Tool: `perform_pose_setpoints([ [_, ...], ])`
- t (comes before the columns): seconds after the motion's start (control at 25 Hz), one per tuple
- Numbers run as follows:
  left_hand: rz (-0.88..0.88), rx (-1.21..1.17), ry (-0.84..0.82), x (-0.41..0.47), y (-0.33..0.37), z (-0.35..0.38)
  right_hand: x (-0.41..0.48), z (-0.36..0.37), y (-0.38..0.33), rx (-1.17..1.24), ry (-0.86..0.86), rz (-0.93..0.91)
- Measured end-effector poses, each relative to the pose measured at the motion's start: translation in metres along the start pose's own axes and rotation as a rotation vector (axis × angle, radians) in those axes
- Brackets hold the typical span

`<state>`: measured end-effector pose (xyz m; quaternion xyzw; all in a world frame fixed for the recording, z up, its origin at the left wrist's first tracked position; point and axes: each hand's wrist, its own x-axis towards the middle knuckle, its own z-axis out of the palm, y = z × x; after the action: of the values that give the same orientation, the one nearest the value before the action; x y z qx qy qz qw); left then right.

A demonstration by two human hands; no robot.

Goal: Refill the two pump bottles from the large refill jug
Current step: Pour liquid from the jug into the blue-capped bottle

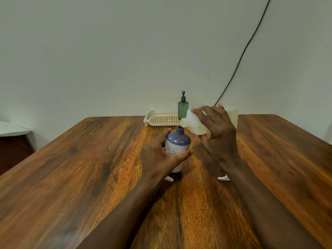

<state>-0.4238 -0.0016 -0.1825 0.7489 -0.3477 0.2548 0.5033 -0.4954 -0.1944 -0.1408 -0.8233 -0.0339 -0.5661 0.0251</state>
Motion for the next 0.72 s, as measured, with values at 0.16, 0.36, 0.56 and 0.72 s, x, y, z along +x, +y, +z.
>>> perform_pose_setpoints([
  [0.16,0.007,0.017,0.001,-0.0008,0.0012,0.0002,0.0015,-0.0022,-0.0017,-0.002,-0.004,-0.002],
  [0.36,0.005,0.014,-0.006,-0.0013,0.0024,0.0000,0.0022,-0.0028,-0.0013,0.001,-0.024,-0.005],
  [0.56,0.008,0.008,-0.006,-0.0014,0.0031,0.0000,0.0031,-0.0033,-0.0021,0.006,-0.018,-0.011],
  [0.72,-0.003,-0.001,-0.004,-0.0019,0.0046,0.0002,0.0034,-0.0046,-0.0030,0.017,-0.015,-0.013],
])
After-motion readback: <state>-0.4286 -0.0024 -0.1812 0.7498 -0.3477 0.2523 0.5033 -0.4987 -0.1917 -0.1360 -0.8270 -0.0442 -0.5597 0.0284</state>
